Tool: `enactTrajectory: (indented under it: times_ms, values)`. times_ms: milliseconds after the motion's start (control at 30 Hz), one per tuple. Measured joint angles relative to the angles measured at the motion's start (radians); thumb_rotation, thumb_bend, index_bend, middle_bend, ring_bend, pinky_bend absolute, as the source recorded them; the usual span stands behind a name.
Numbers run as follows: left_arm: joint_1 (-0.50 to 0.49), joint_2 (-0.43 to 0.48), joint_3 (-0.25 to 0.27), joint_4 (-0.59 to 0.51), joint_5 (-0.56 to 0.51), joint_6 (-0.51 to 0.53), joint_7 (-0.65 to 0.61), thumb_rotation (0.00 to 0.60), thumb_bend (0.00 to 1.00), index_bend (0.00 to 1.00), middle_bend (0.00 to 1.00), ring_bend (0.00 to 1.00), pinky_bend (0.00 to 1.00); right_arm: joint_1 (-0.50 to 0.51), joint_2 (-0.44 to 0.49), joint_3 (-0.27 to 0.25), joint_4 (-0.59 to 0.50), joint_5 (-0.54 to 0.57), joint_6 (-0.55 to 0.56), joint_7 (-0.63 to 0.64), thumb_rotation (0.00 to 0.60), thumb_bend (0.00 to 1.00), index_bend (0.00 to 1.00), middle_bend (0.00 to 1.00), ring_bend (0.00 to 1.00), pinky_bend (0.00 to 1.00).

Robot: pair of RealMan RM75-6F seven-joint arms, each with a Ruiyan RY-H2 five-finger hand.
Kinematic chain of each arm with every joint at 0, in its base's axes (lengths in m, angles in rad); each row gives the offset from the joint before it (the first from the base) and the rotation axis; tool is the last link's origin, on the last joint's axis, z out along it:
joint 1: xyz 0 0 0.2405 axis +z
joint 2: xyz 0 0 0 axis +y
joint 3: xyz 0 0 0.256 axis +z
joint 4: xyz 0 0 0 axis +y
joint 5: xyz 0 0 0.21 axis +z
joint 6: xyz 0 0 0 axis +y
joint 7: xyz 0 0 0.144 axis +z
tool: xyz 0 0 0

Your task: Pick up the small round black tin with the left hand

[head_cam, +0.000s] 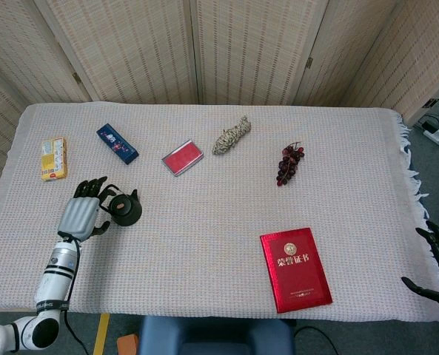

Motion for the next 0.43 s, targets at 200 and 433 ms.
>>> enactTrajectory:
  times_ms: [200,433]
  values:
    - [0.139,0.063,0.04,-0.08,0.132,0.188,-0.067,0.6,0.28,0.24,0.03,0.0,0.0,0.011,0.005,0.009,0.012,0.013,-0.018,0.03,0.6,0.08,0.13,0.09,0.17,0.0]
    - [0.28,0.112,0.13,-0.053,0.294,0.326,-0.113,0.6,0.28,0.24,0.04,0.0,0.0,0.039,0.011,0.014,0.021,0.013,-0.059,0.082,0.6,0.08,0.13,0.09,0.15,0.0]
